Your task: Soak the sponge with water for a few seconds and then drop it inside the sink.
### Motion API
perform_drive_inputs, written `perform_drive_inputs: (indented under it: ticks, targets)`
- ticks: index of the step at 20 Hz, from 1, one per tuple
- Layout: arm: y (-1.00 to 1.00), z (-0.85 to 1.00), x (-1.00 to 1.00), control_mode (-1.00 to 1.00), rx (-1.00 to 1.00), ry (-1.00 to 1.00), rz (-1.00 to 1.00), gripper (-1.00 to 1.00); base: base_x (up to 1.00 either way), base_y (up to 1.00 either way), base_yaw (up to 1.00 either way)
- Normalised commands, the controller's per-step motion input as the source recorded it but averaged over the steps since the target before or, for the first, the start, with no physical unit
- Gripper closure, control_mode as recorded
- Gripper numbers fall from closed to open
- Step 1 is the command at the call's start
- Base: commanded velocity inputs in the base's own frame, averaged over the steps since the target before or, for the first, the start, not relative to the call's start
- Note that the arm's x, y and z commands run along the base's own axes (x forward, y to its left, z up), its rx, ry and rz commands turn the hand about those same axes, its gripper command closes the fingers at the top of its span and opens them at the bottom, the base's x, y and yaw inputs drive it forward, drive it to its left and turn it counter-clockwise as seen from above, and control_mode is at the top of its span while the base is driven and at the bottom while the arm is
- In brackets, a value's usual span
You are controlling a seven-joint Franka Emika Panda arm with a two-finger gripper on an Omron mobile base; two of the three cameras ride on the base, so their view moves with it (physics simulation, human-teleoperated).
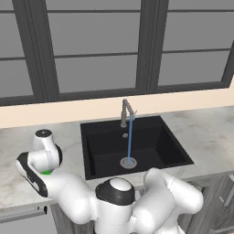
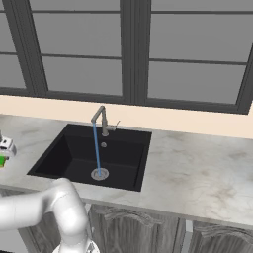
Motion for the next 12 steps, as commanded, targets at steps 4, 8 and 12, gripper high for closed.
perform_drive_inputs:
  ticks: [4, 8, 12]
  targets:
    - [0.13, -0.15, 0.13, -1.0, -0.06, 0.0, 0.0, -1.0, 0.0, 0.0, 0.0]
    - [0.1, -0.23, 0.07, -1.0, -0.08, 0.0, 0.0, -1.0, 0.0, 0.0, 0.0]
    - [0.08, -0.28, 0.01, -1.0, -0.06, 0.0, 0.0, -1.0, 0.0, 0.0, 0.0]
